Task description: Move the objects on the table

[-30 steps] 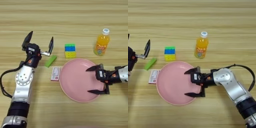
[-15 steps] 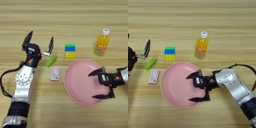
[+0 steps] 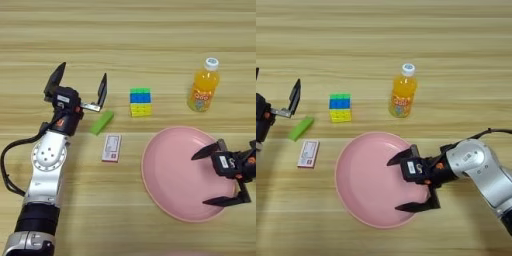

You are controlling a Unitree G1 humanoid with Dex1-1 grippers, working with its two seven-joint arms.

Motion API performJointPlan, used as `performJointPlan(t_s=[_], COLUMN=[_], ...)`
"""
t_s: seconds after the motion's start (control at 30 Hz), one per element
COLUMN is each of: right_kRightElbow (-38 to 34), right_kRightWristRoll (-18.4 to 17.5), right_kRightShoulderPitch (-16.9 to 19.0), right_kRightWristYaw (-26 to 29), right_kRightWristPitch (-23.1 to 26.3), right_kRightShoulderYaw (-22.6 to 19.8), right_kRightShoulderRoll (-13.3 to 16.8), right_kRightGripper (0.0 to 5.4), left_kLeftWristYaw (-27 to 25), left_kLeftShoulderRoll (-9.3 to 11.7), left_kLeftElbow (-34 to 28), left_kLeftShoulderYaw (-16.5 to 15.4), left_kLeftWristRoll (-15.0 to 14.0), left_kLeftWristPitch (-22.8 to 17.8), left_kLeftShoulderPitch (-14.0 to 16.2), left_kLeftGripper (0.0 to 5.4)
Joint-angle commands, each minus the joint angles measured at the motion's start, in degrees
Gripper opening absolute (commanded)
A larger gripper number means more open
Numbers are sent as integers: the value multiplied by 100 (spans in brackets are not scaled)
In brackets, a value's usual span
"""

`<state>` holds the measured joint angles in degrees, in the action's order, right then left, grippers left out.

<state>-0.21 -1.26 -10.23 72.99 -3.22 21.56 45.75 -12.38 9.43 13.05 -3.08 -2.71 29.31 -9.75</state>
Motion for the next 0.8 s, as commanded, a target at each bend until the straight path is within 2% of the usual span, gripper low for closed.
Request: performJointPlan(t_s=[0.03,0.23,0.6,0.7,0.8], right_kRightElbow=[88,10,-263,-449,-691], right_kRightWristRoll=[197,25,-209,-439,-973], right_kRightShoulderPitch=[332,652,1149,1197,1070], right_kRightWristYaw=[47,84,-36,-101,-196], right_kRightWristPitch=[38,27,-17,46,261], right_kRightShoulderYaw=[-27,-261,-702,-930,-1195], right_kRightShoulderRoll=[367,652,902,878,584], right_kRightGripper=[540,540,540,540,540], left_kLeftWristYaw=[31,29,62,67,86], left_kLeftShoulderRoll=[-11,-10,-6,7,50], left_kLeftElbow=[44,121,199,271,349], left_kLeftShoulderYaw=[8,0,3,10,43], left_kLeftWristRoll=[3,-1,51,66,160], left_kLeftWristPitch=[-89,-74,-38,-30,-65], left_kLeftShoulderPitch=[-76,-120,-122,-135,-151], left_kLeftGripper=[537,537,537,537,537])
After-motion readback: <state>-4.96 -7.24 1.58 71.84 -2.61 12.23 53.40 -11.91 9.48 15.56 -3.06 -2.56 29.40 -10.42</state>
